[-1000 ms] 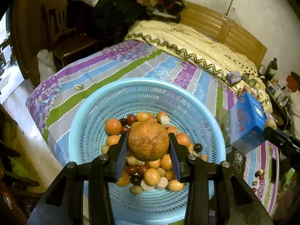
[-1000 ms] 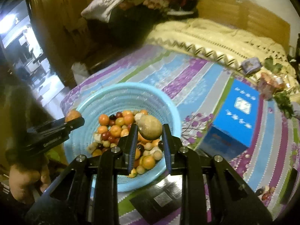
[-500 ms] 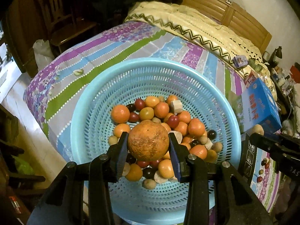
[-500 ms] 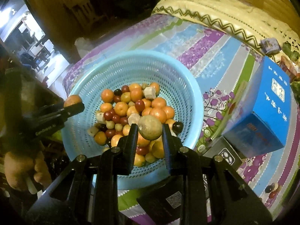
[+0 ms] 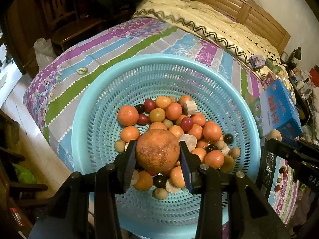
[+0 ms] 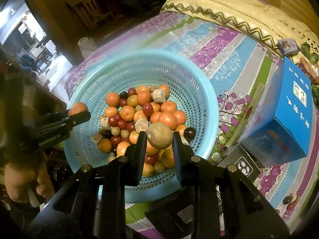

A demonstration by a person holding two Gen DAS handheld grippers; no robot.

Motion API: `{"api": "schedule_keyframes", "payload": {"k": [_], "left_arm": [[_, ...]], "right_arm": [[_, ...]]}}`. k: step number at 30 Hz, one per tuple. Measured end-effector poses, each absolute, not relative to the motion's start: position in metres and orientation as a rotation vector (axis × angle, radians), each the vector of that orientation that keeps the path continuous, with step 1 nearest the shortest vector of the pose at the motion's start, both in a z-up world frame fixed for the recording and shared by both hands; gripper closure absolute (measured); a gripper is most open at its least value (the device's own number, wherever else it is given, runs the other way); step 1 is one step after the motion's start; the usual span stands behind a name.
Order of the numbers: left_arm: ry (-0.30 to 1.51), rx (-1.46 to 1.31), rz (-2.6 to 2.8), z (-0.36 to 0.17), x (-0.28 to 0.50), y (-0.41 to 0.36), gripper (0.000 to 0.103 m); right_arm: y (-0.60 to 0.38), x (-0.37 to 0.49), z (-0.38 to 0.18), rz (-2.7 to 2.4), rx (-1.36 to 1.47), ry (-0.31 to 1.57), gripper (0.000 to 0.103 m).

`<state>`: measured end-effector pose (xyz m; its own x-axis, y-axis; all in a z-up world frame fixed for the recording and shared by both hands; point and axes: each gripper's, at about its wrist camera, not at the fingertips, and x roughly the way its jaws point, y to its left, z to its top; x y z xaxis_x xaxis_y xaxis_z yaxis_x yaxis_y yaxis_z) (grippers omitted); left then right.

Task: Organize fruits
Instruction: 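Open the right tool dropping the tan fruit while the left tool releases the orange, then move both open tools back to the fruits on the bedsheet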

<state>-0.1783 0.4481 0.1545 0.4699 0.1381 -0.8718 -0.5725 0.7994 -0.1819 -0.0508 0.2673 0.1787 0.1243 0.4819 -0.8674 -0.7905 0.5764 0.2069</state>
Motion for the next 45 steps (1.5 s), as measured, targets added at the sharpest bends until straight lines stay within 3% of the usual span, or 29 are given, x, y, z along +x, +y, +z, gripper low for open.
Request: {"api": "schedule_keyframes", "payload": {"k": [13, 16, 18, 29, 35, 40, 42, 44, 45], "left_arm": [[1.017, -0.51, 0.473, 0.148, -0.179, 0.451, 0.06], [1.015, -0.506, 0.481, 0.148, -0.179, 0.452, 0.046], [1.007, -0.507, 0.484, 0.149, -0.18, 0.451, 0.044], [0.98, -0.51, 0.49, 0.157, -0.18, 0.448, 0.039], [0.925, -0.455, 0.486, 0.168, -0.179, 0.422, 0.024], [0.894, -0.48, 0.498, 0.168, -0.182, 0.411, 0.024], [0.883, -0.501, 0.496, 0.166, -0.184, 0.408, 0.024], [0.872, -0.5, 0.502, 0.166, -0.186, 0.403, 0.024], [0.858, -0.491, 0.506, 0.168, -0.187, 0.399, 0.024]], "right_arm": [[0.272, -0.05, 0.175, 0.95, -0.332, 1.102, 0.075], [0.274, -0.051, 0.175, 0.953, -0.332, 1.101, 0.066], [0.274, -0.052, 0.175, 0.958, -0.333, 1.095, 0.062], [0.256, -0.064, 0.194, 0.967, -0.299, 0.99, 0.061], [0.22, -0.084, 0.212, 0.927, -0.27, 0.855, 0.061], [0.188, -0.093, 0.213, 0.889, -0.25, 0.801, 0.06], [0.175, -0.096, 0.214, 0.862, -0.244, 0.771, 0.057], [0.159, -0.102, 0.216, 0.824, -0.23, 0.717, 0.037], [0.147, -0.106, 0.22, 0.796, -0.211, 0.662, 0.033]]}}
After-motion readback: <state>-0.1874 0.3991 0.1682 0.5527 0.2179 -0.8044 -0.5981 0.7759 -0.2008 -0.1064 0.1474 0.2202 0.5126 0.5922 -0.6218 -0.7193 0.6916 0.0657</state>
